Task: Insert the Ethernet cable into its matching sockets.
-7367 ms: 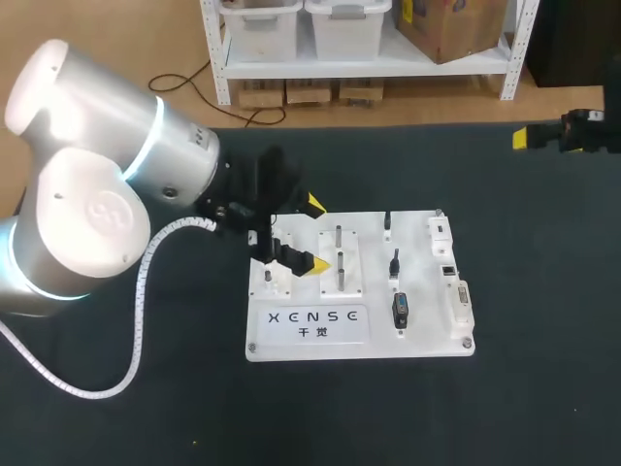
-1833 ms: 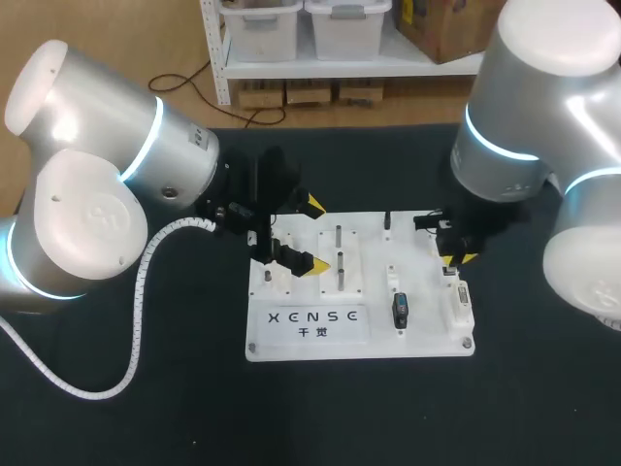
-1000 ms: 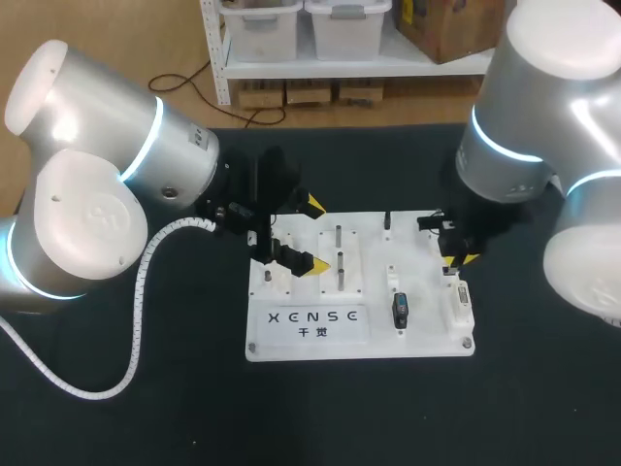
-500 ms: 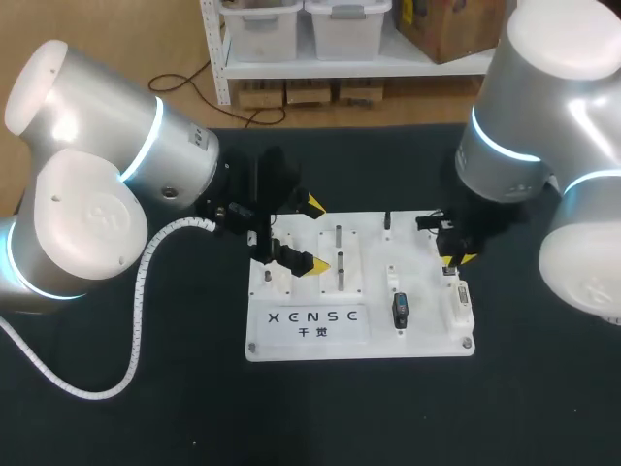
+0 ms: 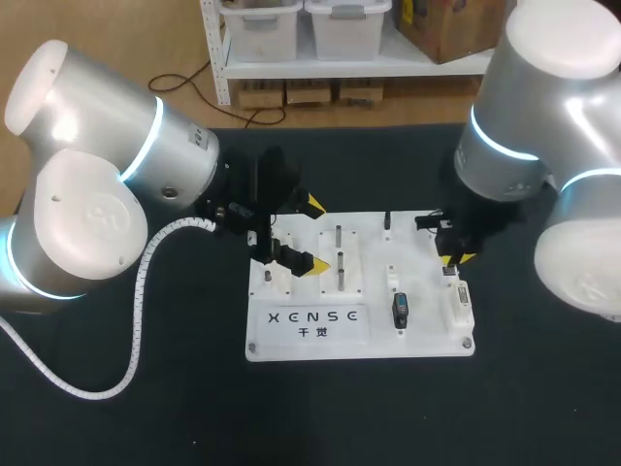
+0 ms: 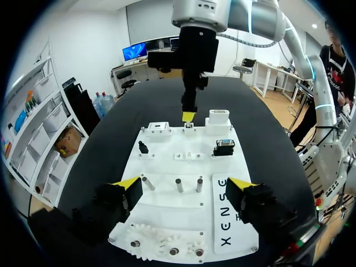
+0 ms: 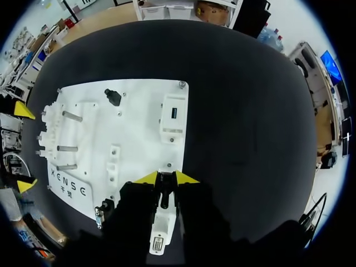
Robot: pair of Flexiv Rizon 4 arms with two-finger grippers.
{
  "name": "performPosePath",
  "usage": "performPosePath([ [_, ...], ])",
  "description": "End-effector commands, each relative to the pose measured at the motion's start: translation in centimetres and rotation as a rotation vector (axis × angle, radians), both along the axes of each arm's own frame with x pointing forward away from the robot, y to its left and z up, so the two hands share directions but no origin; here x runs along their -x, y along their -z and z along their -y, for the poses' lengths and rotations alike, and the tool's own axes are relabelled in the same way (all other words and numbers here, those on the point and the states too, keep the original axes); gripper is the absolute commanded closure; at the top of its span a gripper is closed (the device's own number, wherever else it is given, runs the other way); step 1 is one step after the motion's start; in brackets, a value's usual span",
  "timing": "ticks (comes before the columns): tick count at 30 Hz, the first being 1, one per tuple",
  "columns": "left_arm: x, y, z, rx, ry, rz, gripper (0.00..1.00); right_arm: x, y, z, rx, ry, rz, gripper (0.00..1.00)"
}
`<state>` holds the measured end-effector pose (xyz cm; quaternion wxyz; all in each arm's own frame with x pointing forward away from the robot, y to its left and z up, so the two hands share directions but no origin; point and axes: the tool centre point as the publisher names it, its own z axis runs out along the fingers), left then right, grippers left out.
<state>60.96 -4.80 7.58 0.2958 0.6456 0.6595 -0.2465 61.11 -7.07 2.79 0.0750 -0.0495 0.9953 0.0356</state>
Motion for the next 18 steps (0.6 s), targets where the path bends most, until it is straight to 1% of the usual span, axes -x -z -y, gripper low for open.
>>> performPosePath([
  [1,-0.1,0.0,0.1,-0.006,-0.001,-0.002,0.0,-0.3,0.2,-0.1,-0.001,-0.001,-0.001,1.0],
  [8,-0.1,0.0,0.1,-0.006,-0.001,-0.002,0.0,-0.4,0.3,-0.2,0.001,-0.006,-0.003,1.0],
  [18,-0.1,0.0,0.1,-0.006,-0.001,-0.002,0.0,0.2,1.4,-0.3,-0.003,-0.01,-0.028,1.0],
])
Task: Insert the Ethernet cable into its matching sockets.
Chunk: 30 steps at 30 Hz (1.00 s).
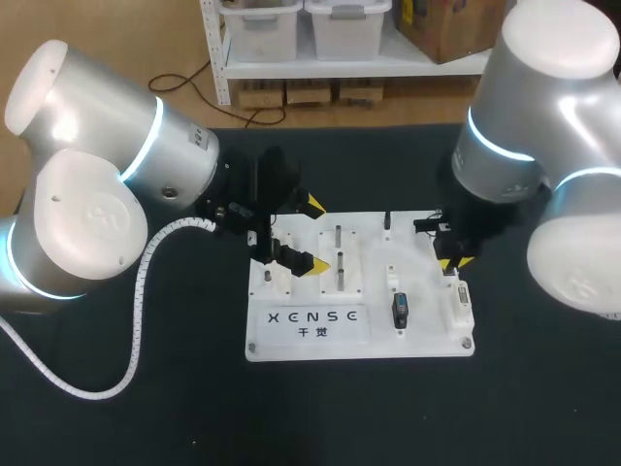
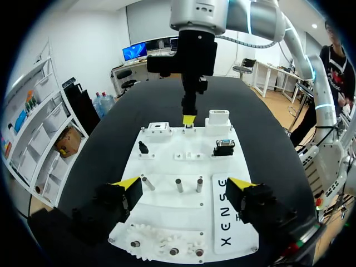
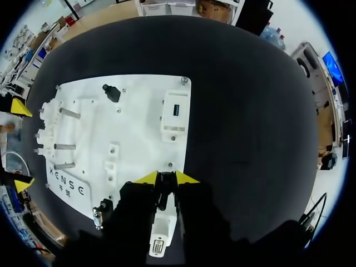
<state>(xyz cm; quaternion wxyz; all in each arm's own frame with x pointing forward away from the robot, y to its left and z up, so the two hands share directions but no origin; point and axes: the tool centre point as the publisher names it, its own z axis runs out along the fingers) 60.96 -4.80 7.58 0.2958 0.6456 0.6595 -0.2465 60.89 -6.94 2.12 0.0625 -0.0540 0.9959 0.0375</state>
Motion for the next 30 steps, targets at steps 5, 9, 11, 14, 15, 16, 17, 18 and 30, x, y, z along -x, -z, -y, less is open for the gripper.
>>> performPosePath([
  [5,-0.1,0.0,0.1,-0.006,-0.001,-0.002,0.0,-0.2,0.9,-0.3,-0.007,0.001,-0.003,1.0],
  [9,-0.1,0.0,0.1,-0.006,-0.001,-0.002,0.0,-0.2,1.2,-0.5,-0.007,-0.004,-0.002,1.0],
  [11,-0.1,0.0,0.1,-0.006,-0.001,-0.002,0.0,-0.1,1.3,-0.5,-0.005,-0.006,-0.004,1.0],
  [14,-0.1,0.0,0.1,-0.006,-0.001,-0.002,0.0,0.0,1.6,-0.4,-0.002,-0.007,-0.006,1.0],
  [15,-0.1,0.0,0.1,-0.006,-0.001,-0.002,0.0,0.1,1.6,-0.4,-0.001,-0.007,-0.007,1.0],
  [16,-0.1,0.0,0.1,-0.006,-0.001,-0.002,0.0,0.1,1.7,-0.4,-0.001,-0.007,-0.007,1.0],
  [17,-0.1,0.0,0.1,-0.006,-0.001,-0.002,0.0,0.1,1.8,-0.3,-0.001,-0.007,-0.008,1.0],
  [18,-0.1,0.0,0.1,-0.006,-0.001,-0.002,0.0,0.1,1.8,-0.3,0.0,-0.007,-0.008,1.0],
  [30,-0.1,0.0,0.1,-0.006,-0.001,-0.002,0.0,-0.1,1.4,-0.2,0.0,0.002,-0.004,0.32],
])
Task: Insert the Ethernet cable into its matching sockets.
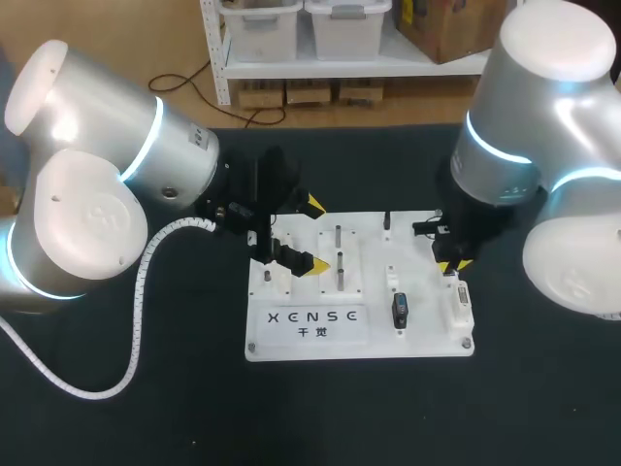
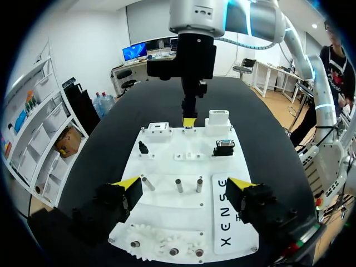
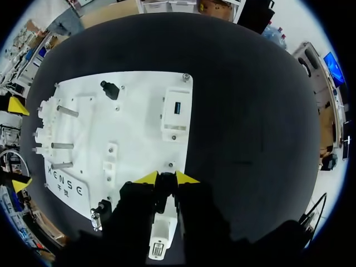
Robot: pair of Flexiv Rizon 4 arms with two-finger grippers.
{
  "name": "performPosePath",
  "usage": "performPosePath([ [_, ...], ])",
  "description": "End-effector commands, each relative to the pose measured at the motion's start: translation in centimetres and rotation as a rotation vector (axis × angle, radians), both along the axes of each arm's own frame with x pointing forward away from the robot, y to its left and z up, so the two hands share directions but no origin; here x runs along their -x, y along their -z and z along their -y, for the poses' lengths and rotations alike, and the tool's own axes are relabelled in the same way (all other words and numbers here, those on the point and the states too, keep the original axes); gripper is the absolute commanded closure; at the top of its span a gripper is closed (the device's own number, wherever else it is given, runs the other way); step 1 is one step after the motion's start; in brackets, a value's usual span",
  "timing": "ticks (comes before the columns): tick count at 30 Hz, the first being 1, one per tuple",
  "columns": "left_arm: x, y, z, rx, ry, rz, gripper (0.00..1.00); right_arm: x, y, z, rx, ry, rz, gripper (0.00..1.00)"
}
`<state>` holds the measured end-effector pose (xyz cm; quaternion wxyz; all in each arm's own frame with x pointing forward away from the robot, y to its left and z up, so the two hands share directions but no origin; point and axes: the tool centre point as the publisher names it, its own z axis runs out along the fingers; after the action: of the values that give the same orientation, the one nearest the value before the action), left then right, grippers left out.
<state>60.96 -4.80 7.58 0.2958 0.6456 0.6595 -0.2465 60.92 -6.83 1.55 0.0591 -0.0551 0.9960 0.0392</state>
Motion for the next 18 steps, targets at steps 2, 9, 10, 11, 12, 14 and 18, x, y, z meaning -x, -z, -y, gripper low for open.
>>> performPosePath([
  [2,-0.1,0.0,0.1,-0.006,-0.001,-0.002,0.0,-0.1,0.3,0.0,0.006,0.007,0.019,0.0],
  [9,-0.1,0.0,0.1,-0.006,-0.001,-0.002,0.0,-0.3,-3.0,0.2,0.002,0.01,0.074,0.0],
  [10,-0.1,0.0,0.1,-0.006,-0.001,-0.002,0.0,-0.3,-3.4,0.2,0.001,0.009,0.077,0.0],
  [11,-0.1,0.0,0.1,-0.006,-0.001,-0.002,0.0,-0.3,-3.9,0.2,-0.003,0.01,0.084,0.0],
  [12,-0.1,0.0,0.1,-0.006,-0.001,-0.002,0.0,-0.3,-4.3,0.2,-0.01,0.011,0.089,0.0],
  [14,-0.1,0.0,0.1,-0.006,-0.001,-0.002,0.0,-0.3,-5.0,0.3,-0.024,0.016,0.103,0.0],
  [18,-0.1,0.0,0.1,-0.006,-0.001,-0.002,0.0,-0.3,-6.7,-0.1,-0.075,-0.011,0.106,0.0],
])
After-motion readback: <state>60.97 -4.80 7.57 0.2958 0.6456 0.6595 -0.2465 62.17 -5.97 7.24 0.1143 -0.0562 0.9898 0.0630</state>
